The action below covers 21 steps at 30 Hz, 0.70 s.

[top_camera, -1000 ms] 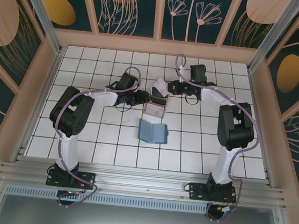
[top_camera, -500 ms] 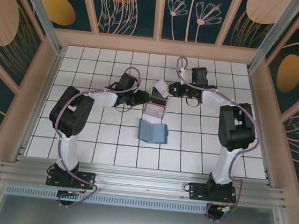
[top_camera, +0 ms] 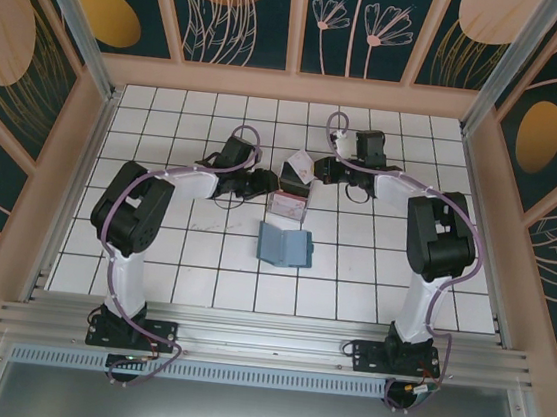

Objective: Put the credit cards into the card holder
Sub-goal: Pick up the credit card from the storage box.

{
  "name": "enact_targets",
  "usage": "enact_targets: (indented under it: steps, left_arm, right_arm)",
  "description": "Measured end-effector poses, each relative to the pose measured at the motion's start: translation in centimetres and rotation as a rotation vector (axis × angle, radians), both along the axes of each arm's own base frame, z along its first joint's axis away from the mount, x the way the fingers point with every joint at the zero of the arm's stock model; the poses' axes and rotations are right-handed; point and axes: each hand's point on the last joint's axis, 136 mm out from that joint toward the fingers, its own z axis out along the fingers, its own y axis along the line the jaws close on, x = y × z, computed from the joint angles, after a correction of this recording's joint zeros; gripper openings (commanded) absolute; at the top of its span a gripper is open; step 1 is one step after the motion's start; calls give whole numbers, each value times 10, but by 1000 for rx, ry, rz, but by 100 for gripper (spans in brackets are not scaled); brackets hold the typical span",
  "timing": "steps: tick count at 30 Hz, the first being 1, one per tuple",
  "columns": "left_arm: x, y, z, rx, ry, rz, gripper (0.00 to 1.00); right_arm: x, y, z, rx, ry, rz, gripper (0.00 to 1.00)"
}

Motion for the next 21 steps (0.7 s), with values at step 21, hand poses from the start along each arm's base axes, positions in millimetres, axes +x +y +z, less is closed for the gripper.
enact_targets:
  steps: [21]
  left_arm:
    - [45,-3,67,15,-181,-30,48]
  right_arm:
    - [-1,0,-2,-36,-30,-4,13]
